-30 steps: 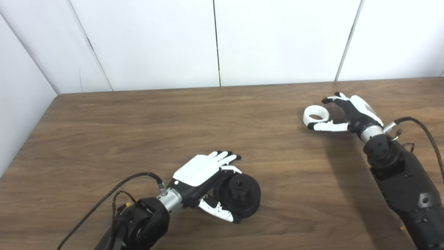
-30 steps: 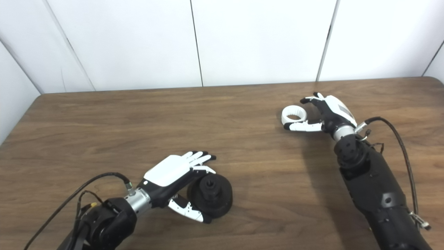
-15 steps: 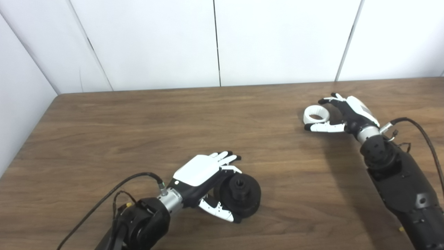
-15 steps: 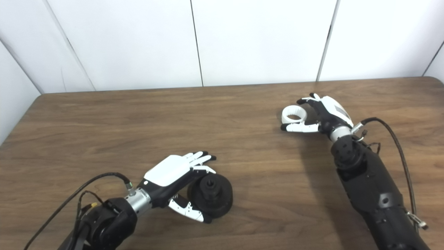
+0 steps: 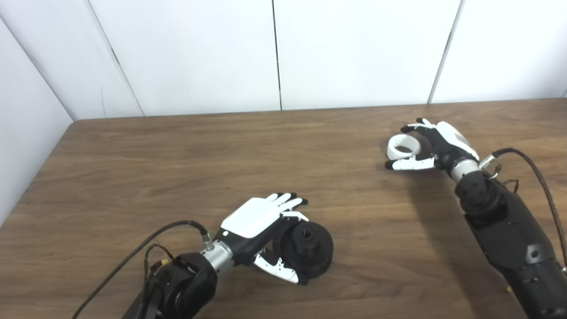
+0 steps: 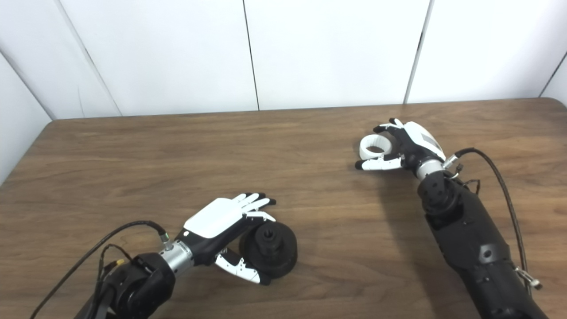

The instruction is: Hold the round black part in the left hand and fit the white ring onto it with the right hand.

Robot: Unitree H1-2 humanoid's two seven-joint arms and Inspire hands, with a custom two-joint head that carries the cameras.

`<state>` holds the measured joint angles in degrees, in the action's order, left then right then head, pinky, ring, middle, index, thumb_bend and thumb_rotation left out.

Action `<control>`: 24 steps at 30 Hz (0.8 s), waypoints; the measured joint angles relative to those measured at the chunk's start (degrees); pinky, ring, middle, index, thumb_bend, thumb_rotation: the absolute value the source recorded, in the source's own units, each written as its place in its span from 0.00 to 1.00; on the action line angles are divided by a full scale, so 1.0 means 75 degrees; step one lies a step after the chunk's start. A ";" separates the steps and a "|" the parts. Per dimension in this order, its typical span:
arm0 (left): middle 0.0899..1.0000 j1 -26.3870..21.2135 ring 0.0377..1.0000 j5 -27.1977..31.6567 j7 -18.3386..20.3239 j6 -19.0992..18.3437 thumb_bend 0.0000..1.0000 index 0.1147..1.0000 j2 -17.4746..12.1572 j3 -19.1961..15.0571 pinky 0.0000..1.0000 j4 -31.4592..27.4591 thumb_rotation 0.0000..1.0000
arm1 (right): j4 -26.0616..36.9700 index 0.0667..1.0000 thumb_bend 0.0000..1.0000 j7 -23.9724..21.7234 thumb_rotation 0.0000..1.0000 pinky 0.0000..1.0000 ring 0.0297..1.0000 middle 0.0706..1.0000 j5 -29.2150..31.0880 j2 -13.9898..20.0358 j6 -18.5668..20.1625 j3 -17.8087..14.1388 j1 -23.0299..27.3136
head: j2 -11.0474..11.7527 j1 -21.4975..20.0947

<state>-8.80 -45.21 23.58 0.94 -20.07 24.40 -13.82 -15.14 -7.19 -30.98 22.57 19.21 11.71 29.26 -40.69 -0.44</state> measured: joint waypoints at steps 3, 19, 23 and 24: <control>0.96 0.0004 1.00 -0.0001 -0.0014 0.0001 0.87 0.69 0.0000 0.0000 0.98 0.0000 0.54 | -0.0003 0.83 0.84 0.0000 0.41 0.98 1.00 0.99 0.0000 0.0000 0.0000 0.0001 0.0000 | 0.0000 0.0000; 0.96 0.0007 1.00 -0.0001 -0.0018 0.0000 0.88 0.69 -0.0001 0.0000 0.99 0.0000 0.55 | -0.0106 0.82 0.85 0.0002 0.41 0.96 1.00 0.99 0.0036 -0.0001 -0.0001 -0.0001 0.0000 | 0.0000 0.0023; 0.96 0.0010 1.00 -0.0004 -0.0013 -0.0003 0.88 0.69 0.0000 0.0001 0.96 -0.0004 0.55 | -0.0142 0.82 0.84 0.0083 0.41 0.96 1.00 0.99 0.0035 -0.0001 -0.0018 -0.0001 0.0004 | 0.0000 0.0012; 0.96 0.0011 1.00 -0.0005 -0.0010 -0.0004 0.88 0.68 0.0000 0.0000 0.97 -0.0007 0.54 | -0.0143 0.82 0.83 0.0083 0.40 0.96 1.00 0.99 0.0035 -0.0001 -0.0018 -0.0001 0.0004 | 0.0000 0.0012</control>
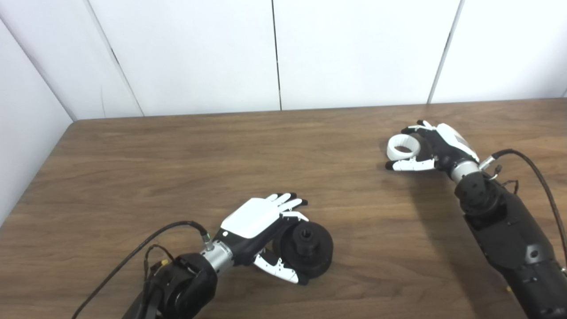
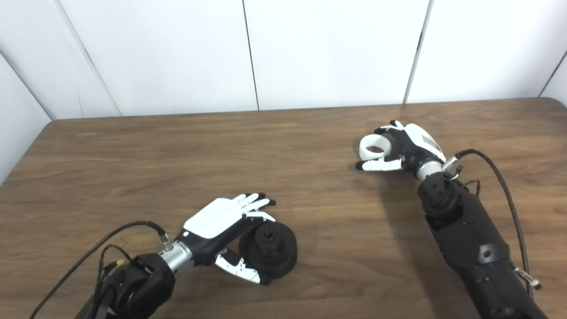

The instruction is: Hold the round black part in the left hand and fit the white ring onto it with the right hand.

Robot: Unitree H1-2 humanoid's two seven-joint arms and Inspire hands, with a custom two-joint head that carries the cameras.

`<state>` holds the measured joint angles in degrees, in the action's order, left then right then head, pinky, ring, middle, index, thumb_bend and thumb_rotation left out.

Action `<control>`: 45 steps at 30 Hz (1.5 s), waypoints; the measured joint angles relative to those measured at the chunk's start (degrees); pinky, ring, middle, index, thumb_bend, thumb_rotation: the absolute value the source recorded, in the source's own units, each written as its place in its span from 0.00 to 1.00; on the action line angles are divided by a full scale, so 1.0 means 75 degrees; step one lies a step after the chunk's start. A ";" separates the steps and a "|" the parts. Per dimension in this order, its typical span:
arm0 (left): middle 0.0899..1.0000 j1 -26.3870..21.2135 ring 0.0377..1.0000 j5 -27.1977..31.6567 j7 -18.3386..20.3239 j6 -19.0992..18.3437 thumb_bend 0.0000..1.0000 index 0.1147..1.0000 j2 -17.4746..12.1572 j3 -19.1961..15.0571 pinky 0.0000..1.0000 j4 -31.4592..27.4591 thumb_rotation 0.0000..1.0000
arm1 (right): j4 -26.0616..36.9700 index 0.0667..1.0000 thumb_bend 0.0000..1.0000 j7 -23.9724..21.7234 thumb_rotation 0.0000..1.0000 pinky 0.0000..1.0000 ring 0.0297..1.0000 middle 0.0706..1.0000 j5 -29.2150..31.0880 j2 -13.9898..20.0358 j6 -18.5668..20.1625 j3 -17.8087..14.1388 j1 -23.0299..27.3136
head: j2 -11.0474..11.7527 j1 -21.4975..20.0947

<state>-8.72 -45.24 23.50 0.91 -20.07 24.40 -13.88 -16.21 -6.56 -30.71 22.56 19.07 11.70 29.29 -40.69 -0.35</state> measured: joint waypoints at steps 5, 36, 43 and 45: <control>0.96 0.0004 1.00 0.0009 -0.0001 0.0000 0.88 0.68 0.0000 -0.0003 0.96 -0.0004 0.55 | -0.0021 0.80 0.83 0.0028 0.40 0.94 1.00 0.98 0.0005 0.0002 -0.0048 0.0000 0.0000 | -0.0012 0.0000; 0.97 0.0002 1.00 0.0009 0.0087 -0.0019 0.88 0.68 0.0000 -0.0019 0.92 -0.0041 0.55 | -0.0057 0.72 0.75 0.0100 0.31 0.92 1.00 0.95 -0.0032 0.0006 -0.0250 -0.0001 -0.0001 | -0.0012 0.0000; 0.97 0.0002 1.00 0.0000 0.0108 -0.0020 0.88 0.69 0.0000 -0.0021 0.96 -0.0049 0.55 | -0.0058 0.69 0.73 0.0130 0.27 0.93 1.00 0.94 -0.0033 0.0005 -0.0249 -0.0003 -0.0002 | -0.0023 0.0000; 0.97 0.0002 1.00 -0.0001 0.0115 -0.0020 0.88 0.68 0.0000 -0.0022 0.98 -0.0054 0.55 | -0.0057 0.69 0.73 0.0151 0.25 0.93 1.00 0.94 -0.0033 0.0003 -0.0249 -0.0003 -0.0002 | -0.0023 0.0000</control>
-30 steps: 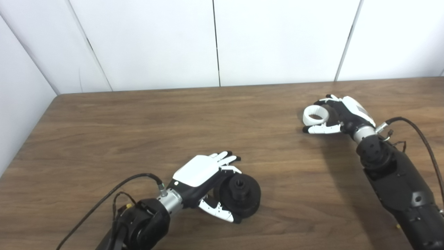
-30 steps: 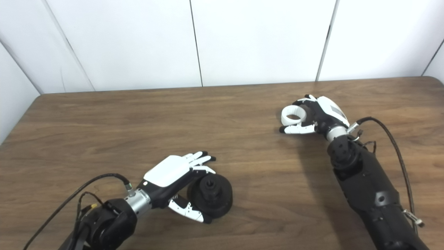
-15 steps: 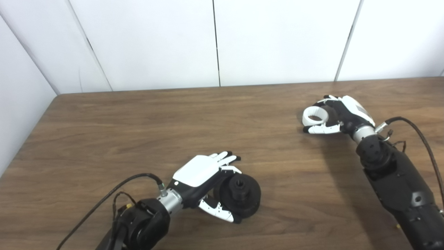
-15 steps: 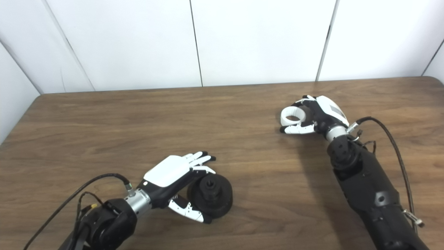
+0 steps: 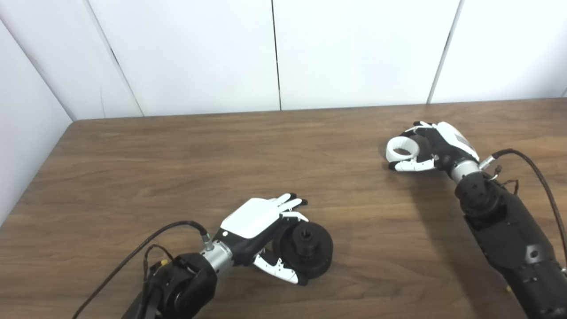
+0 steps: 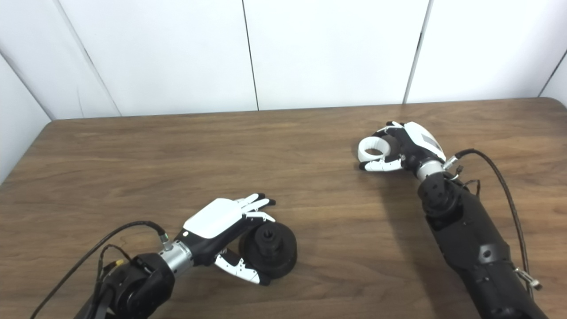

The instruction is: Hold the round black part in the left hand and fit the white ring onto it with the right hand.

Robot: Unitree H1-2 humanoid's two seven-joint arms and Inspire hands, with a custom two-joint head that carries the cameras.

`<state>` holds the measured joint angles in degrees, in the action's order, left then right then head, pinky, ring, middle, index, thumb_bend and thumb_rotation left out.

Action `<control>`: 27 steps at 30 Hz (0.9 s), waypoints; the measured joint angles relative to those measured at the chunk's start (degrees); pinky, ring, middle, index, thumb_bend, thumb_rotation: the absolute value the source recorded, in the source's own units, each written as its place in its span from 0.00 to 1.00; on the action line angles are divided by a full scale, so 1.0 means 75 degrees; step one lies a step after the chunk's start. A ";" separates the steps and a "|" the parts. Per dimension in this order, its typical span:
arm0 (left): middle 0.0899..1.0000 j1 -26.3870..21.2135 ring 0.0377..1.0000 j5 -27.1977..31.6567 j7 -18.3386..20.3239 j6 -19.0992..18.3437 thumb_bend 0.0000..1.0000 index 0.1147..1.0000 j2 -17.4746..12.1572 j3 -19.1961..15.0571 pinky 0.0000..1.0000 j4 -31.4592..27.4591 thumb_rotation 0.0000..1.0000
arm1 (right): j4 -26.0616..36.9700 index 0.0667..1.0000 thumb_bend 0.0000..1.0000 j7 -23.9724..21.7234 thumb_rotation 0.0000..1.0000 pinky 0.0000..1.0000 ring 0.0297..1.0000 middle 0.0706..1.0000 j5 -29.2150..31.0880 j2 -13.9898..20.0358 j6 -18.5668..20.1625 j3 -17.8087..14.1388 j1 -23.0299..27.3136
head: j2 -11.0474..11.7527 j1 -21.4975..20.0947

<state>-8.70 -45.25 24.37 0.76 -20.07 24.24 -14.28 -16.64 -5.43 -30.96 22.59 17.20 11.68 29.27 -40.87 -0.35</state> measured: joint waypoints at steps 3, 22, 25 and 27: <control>0.97 0.0000 1.00 -0.0001 0.0001 0.0000 0.87 0.68 0.0000 0.0000 1.00 -0.0003 0.55 | 0.0003 0.68 0.72 0.0020 0.24 0.93 1.00 0.93 0.0000 0.0000 0.0000 -0.0001 0.0000 | -0.0012 0.0012; 0.96 0.0002 1.00 0.0009 0.0032 0.0000 0.88 0.69 0.0000 -0.0017 0.96 -0.0017 0.54 | 0.0015 0.64 0.71 0.0246 0.19 0.90 0.99 0.92 0.0036 -0.0046 -0.0007 -0.0040 -0.0013 | -0.0012 0.0012; 0.97 0.0001 1.00 0.0005 0.0048 -0.0003 0.88 0.68 0.0000 -0.0017 0.96 -0.0027 0.53 | 0.0021 0.63 0.71 0.0287 0.19 0.89 0.99 0.91 0.0048 -0.0060 -0.0019 -0.0071 -0.0023 | -0.0012 0.0000; 0.96 0.0002 1.00 0.0006 0.0050 -0.0004 0.88 0.68 0.0000 -0.0018 0.97 -0.0029 0.53 | 0.0017 0.62 0.71 0.0356 0.20 0.88 0.98 0.91 0.0051 -0.0074 -0.0033 -0.0091 -0.0028 | -0.0012 0.0012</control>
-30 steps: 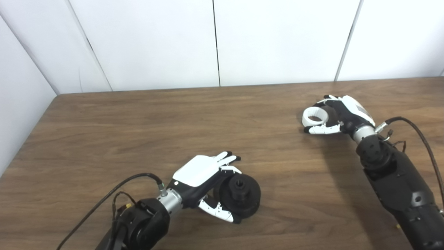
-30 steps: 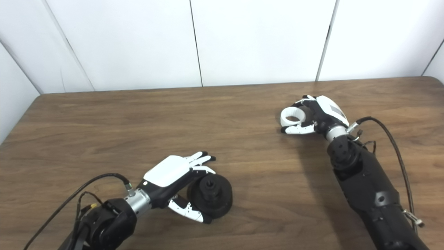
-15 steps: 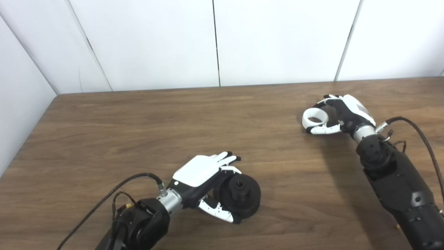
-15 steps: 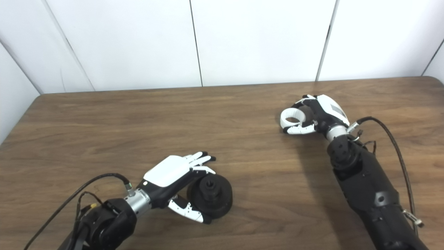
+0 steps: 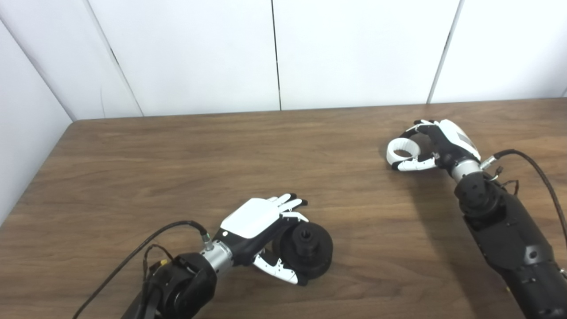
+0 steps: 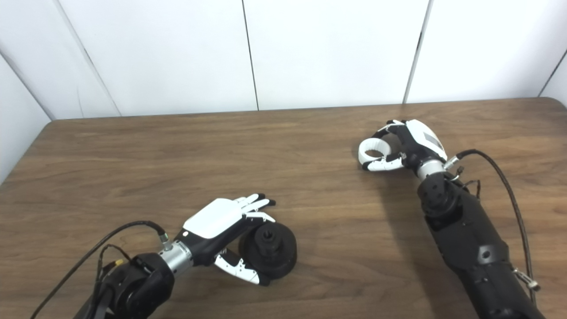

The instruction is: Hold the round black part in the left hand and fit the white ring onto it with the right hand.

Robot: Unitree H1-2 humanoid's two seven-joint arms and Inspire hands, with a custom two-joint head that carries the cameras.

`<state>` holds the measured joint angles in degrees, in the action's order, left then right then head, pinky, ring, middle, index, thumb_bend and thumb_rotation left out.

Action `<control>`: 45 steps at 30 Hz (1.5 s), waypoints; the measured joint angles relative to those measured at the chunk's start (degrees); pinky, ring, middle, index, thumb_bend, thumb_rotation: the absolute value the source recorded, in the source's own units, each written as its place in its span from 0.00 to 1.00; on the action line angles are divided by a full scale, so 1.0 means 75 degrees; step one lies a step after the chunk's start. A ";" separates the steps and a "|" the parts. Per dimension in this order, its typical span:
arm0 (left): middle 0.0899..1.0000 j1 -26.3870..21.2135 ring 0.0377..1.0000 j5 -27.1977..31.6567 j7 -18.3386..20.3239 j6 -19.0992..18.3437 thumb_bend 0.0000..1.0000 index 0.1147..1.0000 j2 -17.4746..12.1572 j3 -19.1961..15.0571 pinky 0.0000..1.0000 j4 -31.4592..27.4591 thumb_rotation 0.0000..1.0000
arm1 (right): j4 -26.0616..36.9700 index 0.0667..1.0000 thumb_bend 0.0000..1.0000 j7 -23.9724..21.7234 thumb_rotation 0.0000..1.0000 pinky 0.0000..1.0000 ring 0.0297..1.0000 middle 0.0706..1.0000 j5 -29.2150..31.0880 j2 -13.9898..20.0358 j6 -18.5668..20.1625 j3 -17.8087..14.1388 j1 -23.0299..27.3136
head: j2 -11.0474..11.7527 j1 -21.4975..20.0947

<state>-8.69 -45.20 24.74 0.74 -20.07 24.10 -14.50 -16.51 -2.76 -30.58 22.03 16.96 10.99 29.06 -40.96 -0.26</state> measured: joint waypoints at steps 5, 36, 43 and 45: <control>0.97 0.0000 1.00 0.0000 -0.0003 0.0001 0.87 0.68 0.0000 0.0000 0.98 0.0000 0.54 | 0.0001 0.48 0.54 0.0095 0.15 0.88 0.98 0.91 0.0018 -0.0011 -0.0013 -0.0038 -0.0002 | -0.0012 0.0000; 0.96 0.0007 1.00 -0.0014 -0.0023 0.0004 0.87 0.68 0.0017 0.0006 0.97 0.0000 0.54 | 0.1643 0.46 0.52 -0.0204 0.15 0.87 0.98 0.91 -0.0071 0.0010 0.0058 -0.0060 -0.0350 | -0.0047 0.0012; 0.96 0.0014 1.00 -0.0036 -0.0027 0.0002 0.87 0.68 0.0047 0.0006 0.96 0.0001 0.54 | 0.2717 0.46 0.52 -0.0619 0.15 0.85 0.98 0.90 -0.0319 0.0041 0.0374 -0.0041 -0.0644 | -0.0059 0.0023; 0.96 0.0015 1.00 -0.0038 -0.0022 -0.0001 0.87 0.68 0.0048 0.0003 0.94 0.0000 0.54 | 0.3038 0.46 0.52 -0.0767 0.15 0.85 0.98 0.90 -0.0345 0.0041 0.0414 -0.0026 -0.0718 | -0.0070 0.0035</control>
<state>-8.58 -45.49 24.57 0.73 -19.71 24.12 -14.50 6.27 -8.51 -33.17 22.34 20.06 10.80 23.68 -41.48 0.00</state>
